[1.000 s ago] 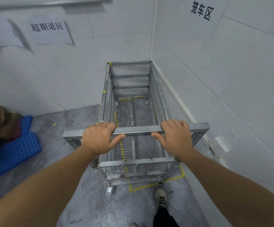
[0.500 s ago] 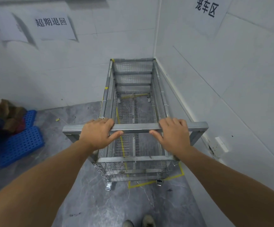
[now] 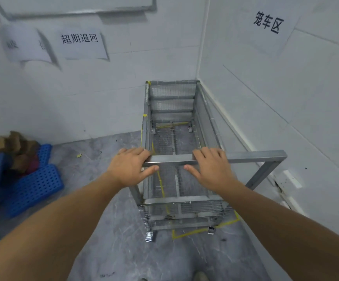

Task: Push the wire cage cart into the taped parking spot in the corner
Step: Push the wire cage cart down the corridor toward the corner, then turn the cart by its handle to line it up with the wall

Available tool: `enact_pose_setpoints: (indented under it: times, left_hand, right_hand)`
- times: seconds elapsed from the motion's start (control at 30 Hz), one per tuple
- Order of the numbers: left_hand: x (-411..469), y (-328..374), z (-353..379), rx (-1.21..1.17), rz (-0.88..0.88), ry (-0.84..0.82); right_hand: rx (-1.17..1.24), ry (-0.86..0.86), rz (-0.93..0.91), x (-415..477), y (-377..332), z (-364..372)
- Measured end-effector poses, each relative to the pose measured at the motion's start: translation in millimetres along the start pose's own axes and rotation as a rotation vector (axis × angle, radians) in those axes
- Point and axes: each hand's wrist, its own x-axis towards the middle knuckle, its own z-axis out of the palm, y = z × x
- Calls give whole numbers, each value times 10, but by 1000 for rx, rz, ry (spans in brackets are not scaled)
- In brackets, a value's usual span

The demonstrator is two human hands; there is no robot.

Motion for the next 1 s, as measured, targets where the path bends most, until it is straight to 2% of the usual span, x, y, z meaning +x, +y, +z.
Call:
enact_pose_setpoints:
  times: [0.17, 0.37, 0.53, 0.77, 1.0]
  left_hand:
    - [-107, -286, -6, -18, 19, -45]
    - [-117, -356, 29, -103, 70, -59]
    - [-100, -352, 88, -156, 112, -9]
    - [-122, -337, 140, -165, 46, 35]
    - [-107, -354, 162, -140, 70, 45]
  right_hand:
    - [12, 7, 22, 174, -573, 84]
    - [-24, 58, -2, 288, -905, 125]
    - [-35, 57, -21, 333, -911, 176]
    - [-38, 110, -27, 330, -887, 268]
    - [-26, 130, -119, 324, -783, 298]
